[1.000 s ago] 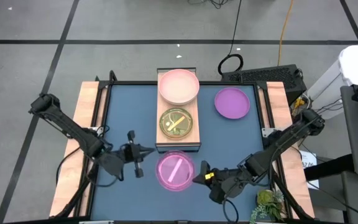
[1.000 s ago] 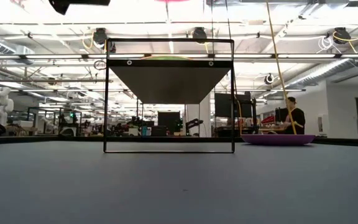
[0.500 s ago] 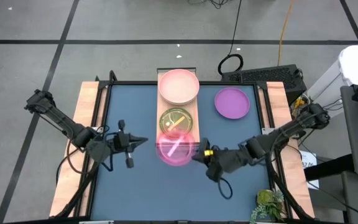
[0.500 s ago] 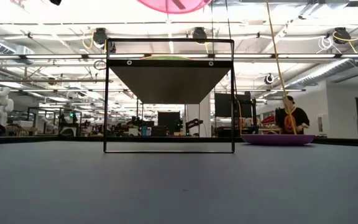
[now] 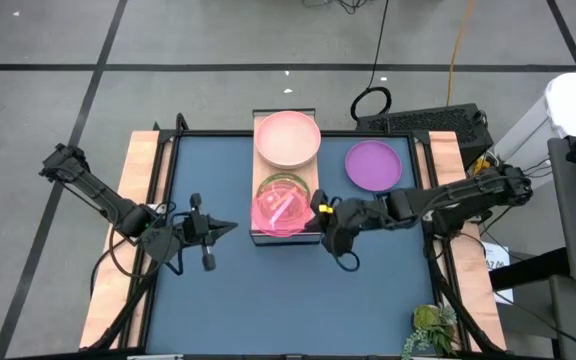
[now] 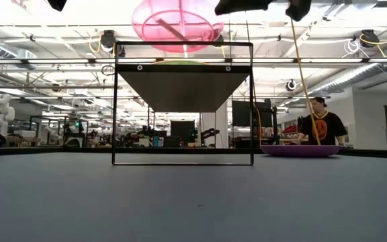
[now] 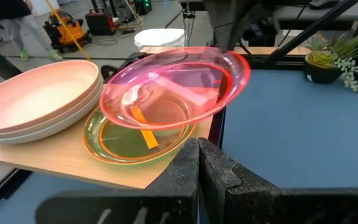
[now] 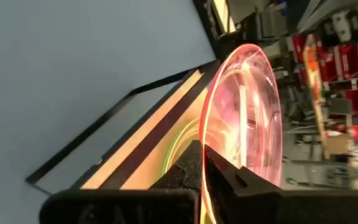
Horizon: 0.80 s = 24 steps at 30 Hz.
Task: Place and stack plates onto a shelf
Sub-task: Stack the light pink plate on top of the orange plate on the shelf
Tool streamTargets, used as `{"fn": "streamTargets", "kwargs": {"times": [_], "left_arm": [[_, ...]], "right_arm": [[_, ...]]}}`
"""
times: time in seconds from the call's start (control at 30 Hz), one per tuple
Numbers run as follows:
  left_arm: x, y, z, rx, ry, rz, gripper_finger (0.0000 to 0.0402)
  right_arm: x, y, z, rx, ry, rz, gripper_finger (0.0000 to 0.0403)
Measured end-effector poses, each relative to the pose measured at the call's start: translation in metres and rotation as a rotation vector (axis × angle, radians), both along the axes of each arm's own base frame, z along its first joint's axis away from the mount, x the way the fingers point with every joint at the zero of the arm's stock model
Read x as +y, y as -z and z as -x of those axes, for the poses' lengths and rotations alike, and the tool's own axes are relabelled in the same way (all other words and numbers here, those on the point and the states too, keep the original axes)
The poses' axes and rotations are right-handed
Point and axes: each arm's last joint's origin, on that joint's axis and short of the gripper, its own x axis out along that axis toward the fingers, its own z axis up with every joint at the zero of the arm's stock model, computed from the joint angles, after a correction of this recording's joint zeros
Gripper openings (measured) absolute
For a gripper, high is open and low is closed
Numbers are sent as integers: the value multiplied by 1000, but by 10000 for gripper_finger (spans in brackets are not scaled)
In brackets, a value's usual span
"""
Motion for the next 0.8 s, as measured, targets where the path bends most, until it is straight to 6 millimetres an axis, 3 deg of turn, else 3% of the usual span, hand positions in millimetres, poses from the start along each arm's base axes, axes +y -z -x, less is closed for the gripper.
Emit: {"fn": "streamTargets", "kwargs": {"times": [0.5, 0.8], "left_arm": [[0, 1, 0, 7, -1, -4, 3], [0, 1, 0, 8, -2, -1, 3]], "right_arm": [[-55, 5, -2, 67, -6, -116, 0], [-62, 21, -6, 73, -11, -112, 0]]}}
